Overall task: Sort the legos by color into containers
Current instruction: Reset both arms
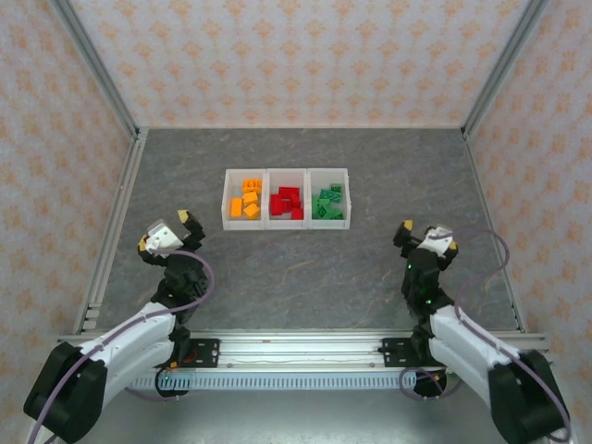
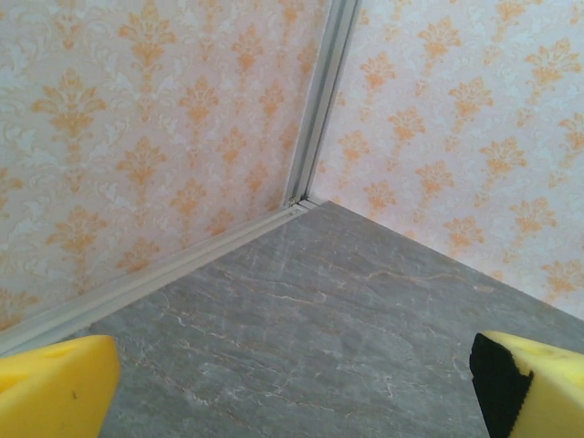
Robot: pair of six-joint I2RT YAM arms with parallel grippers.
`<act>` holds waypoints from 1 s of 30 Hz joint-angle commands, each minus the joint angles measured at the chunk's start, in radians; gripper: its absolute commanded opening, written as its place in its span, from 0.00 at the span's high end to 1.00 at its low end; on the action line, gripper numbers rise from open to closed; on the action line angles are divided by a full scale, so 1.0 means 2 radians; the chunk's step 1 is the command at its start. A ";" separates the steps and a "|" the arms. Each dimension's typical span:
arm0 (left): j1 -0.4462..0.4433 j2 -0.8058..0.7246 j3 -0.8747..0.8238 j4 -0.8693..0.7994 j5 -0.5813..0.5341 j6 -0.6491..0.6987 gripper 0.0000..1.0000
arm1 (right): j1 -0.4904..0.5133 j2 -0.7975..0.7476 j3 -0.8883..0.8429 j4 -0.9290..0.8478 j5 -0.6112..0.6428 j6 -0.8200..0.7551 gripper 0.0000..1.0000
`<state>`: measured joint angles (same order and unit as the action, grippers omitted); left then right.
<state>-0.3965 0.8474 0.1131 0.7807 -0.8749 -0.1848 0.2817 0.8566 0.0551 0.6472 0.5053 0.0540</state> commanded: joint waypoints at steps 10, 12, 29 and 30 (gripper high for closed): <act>0.072 0.226 -0.013 0.276 0.146 0.094 0.01 | -0.078 0.363 0.040 0.439 -0.134 -0.069 0.00; 0.085 0.248 -0.001 0.287 0.168 0.115 0.00 | -0.102 0.329 0.080 0.304 -0.171 -0.038 0.00; 0.162 0.353 0.031 0.330 0.273 0.085 0.01 | -0.113 0.331 0.078 0.313 -0.176 -0.029 0.00; 0.161 0.350 0.032 0.324 0.273 0.084 0.00 | -0.112 0.331 0.078 0.312 -0.176 -0.029 0.00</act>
<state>-0.0761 1.5509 0.1764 1.4036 -0.3477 -0.0025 0.0563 1.5341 0.1989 1.2644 0.1562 -0.0124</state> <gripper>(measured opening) 0.994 0.997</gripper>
